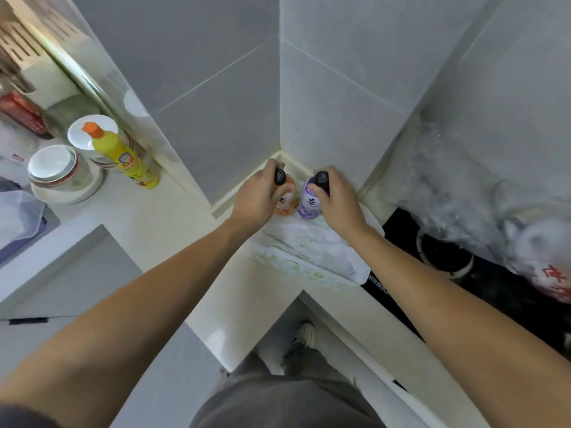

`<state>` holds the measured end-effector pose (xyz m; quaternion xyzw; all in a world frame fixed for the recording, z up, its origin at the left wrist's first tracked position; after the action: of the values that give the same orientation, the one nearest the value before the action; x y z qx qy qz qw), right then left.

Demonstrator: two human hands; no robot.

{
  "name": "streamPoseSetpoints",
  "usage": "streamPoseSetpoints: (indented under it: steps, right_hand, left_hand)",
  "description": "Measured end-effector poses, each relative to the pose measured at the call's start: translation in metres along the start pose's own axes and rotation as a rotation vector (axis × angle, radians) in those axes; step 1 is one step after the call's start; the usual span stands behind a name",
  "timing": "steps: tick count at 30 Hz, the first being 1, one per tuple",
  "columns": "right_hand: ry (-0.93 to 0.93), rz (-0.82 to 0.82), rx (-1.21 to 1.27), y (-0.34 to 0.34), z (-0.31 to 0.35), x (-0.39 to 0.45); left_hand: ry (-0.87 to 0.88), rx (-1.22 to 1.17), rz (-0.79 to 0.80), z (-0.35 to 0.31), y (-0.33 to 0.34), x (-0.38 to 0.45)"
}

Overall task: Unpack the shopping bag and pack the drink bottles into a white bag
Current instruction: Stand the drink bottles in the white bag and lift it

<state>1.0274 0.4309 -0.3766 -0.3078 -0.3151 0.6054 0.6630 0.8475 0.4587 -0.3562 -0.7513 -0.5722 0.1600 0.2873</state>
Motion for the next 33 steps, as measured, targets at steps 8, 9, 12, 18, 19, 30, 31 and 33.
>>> streamPoseSetpoints:
  steps: [8, 9, 12, 18, 19, 30, 31, 33]
  right_hand:
    - [0.045, -0.018, -0.002, 0.014, -0.002, 0.021]
    - [0.056, -0.02, 0.005, 0.015, -0.003, 0.022]
    - [0.054, -0.03, -0.002, 0.015, -0.004, 0.025]
    - [0.047, 0.017, -0.08, 0.013, -0.006, 0.034]
    - [0.039, 0.018, -0.093, 0.013, -0.004, 0.034]
    - [0.115, -0.021, -0.171, -0.004, 0.008, 0.017]
    - [0.13, -0.03, -0.188, -0.008, 0.01, 0.013]
    - [0.165, -0.042, -0.245, -0.017, 0.013, 0.002]
  left_hand:
    - [0.038, 0.036, 0.118, 0.017, 0.011, 0.035]
    - [0.037, 0.041, 0.13, 0.019, 0.011, 0.039]
    - [0.055, 0.032, 0.163, 0.02, 0.012, 0.048]
    - [0.083, 0.012, 0.272, 0.016, 0.018, 0.063]
    - [0.073, 0.007, 0.289, 0.016, 0.019, 0.066]
    - [0.134, 0.237, 0.363, -0.003, 0.015, 0.071]
    - [0.177, 0.251, 0.35, -0.01, 0.012, 0.069]
    - [0.277, 0.29, 0.323, -0.025, 0.004, 0.062]
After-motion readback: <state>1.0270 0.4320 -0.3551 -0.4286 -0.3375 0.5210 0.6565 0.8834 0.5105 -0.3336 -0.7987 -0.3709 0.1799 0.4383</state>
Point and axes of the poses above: each hand's wrist, its own x-axis towards the middle knuckle, its own y-axis out of the palm, z = x × y, the point moved 8 cm from there along x, towards the middle knuckle, and after that the axes turned 11 degrees about -x, right-handed, at the moved point
